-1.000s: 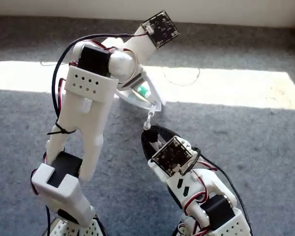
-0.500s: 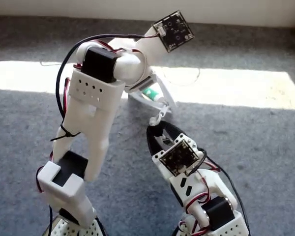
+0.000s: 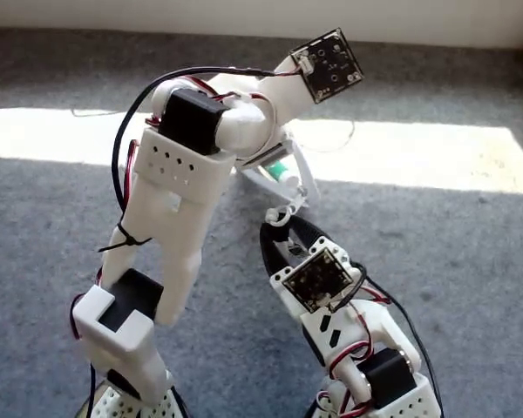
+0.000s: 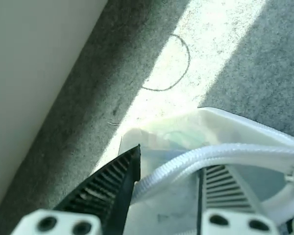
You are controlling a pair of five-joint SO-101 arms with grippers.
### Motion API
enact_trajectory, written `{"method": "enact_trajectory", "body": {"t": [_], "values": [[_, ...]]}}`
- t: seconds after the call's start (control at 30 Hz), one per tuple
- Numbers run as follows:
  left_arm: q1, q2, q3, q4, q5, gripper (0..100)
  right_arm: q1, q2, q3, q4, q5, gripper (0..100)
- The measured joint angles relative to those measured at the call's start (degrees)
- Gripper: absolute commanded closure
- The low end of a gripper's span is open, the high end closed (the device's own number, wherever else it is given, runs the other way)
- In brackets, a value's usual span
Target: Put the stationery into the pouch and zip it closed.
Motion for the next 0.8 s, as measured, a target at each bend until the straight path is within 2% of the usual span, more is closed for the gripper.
{"method": "enact_trajectory", "body": {"t": [0.2,0.27,0.47,0.7,0.8], "values": [[0.0,0.0,0.0,0.0,0.0,80,2.5,0.0,0.0,0.0,0.0,99.4],[0.1,0.0,0.0,0.0,0.0,78,3.1,0.0,0.0,0.0,-0.3,99.4],[-0.1,0.0,-2.1,-0.1,0.0,76,3.5,0.1,0.1,-1.8,-4.0,99.4],[-3.3,0.0,-6.4,0.4,0.1,76,3.5,0.2,0.1,-1.9,-7.6,99.4],[-4.8,0.0,-8.6,0.4,2.4,76,3.5,0.6,0.1,-4.0,-8.1,99.4]]}}
